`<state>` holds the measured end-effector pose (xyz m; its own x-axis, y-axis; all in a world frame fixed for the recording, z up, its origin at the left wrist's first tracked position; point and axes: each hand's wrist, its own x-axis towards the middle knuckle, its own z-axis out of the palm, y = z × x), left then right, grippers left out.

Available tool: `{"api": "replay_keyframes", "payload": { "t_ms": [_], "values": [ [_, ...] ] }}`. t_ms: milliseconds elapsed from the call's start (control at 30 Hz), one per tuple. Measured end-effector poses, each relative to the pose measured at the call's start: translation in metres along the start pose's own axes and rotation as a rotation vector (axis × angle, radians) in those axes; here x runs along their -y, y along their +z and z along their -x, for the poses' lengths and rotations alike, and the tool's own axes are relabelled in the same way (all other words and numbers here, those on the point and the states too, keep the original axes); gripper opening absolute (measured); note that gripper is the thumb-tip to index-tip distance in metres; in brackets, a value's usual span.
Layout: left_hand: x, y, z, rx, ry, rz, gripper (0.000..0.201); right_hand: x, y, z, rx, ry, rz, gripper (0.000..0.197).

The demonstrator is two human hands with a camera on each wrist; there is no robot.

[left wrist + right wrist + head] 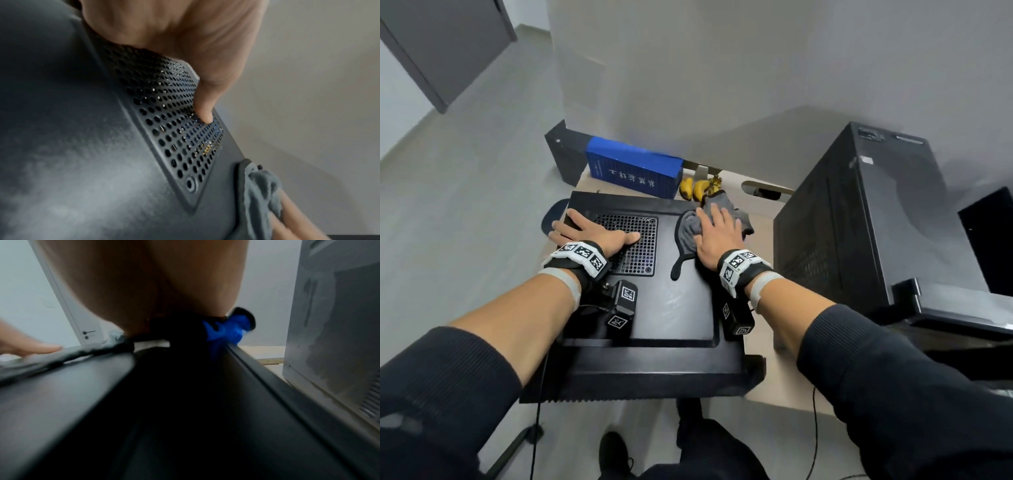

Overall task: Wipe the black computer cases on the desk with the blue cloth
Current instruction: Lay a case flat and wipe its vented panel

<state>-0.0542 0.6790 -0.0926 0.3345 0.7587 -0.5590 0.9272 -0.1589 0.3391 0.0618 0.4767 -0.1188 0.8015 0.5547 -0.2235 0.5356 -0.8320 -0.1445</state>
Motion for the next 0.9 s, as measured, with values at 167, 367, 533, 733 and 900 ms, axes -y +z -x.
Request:
{"api": "replay_keyframes", "payload": {
  "t_ms": [167, 367, 533, 733, 900],
  "values": [
    [0.008, -0.006, 0.002, -0.032, 0.058, 0.145, 0.136, 0.023, 0.011, 0.066, 0.059, -0.134, 0.06, 0.073],
    [0.015, -0.003, 0.007, -0.048, 0.07, 0.113, 0.137, 0.02, 0.013, 0.116, 0.11, -0.45, 0.18, 0.075],
    [0.017, -0.005, 0.008, -0.021, 0.056, 0.083, 0.143, -0.003, 0.01, 0.115, 0.08, -0.403, 0.152, 0.08],
    [0.013, -0.002, -0.005, 0.066, 0.037, -0.026, 0.157, -0.006, -0.006, 0.038, 0.077, -0.072, -0.004, 0.088],
    [0.013, 0.004, -0.007, 0.091, 0.028, -0.07, 0.151, 0.044, -0.008, -0.022, -0.058, -0.069, 0.011, 0.067]
  ]
}}
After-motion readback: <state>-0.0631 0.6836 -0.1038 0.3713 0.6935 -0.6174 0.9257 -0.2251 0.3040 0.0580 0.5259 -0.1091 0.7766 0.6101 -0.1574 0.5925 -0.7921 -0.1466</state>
